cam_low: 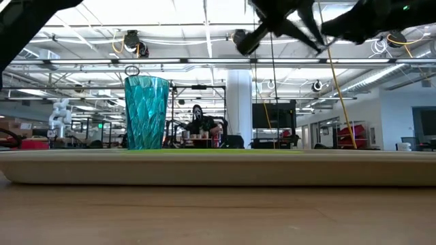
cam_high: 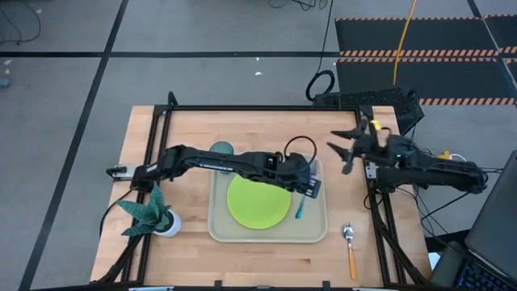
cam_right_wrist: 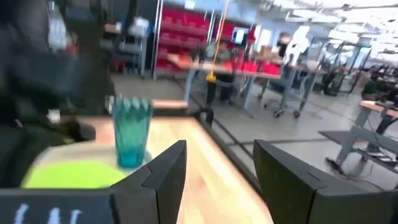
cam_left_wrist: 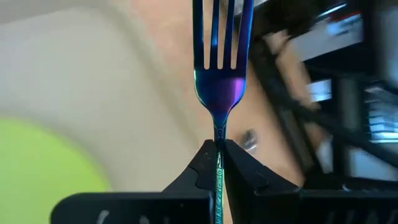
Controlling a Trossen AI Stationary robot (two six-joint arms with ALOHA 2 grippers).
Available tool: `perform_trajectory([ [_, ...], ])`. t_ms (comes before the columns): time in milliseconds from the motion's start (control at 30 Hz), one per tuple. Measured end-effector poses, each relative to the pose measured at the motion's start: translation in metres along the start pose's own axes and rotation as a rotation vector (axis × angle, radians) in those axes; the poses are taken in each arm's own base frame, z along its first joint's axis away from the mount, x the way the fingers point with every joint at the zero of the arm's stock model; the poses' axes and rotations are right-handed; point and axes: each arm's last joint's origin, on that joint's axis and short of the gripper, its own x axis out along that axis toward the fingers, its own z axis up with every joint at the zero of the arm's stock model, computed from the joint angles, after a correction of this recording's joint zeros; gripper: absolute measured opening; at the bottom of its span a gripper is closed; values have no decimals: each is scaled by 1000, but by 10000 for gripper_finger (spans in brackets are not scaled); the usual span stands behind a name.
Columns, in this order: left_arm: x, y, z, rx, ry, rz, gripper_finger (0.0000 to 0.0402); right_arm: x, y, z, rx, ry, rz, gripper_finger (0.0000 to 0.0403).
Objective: Pick and place plate/cup/fork/spoon on tray
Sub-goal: Put the iridescent fork on the gray serving tray
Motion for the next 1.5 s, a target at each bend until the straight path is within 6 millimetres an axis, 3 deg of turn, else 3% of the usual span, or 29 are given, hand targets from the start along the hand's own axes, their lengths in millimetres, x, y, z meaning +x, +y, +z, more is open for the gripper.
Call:
perform_trajectory([
  [100,0,7,-2,-30,28,67,10,-17,-5,8,85,-90,-8,180],
  [300,27,16,-10,-92,53,104,10,-36,-8,8,207,-137,56,180],
  [500,32,10,-14,-180,25,55,10,-33,-4,-1,248,-32,137,180],
  [833,61,17,-38,-329,4,109,10,-32,1,-11,244,80,225,180],
  [967,77,27,-38,-347,-10,143,10,-33,1,-14,242,104,237,180],
  [1167,75,39,-28,-321,-89,246,10,-33,3,-14,262,112,285,180],
  [1300,76,45,-22,-225,-73,275,24,-33,3,-15,273,120,306,180],
  [1500,93,55,-24,-230,-18,287,34,-34,4,-17,290,152,327,180],
])
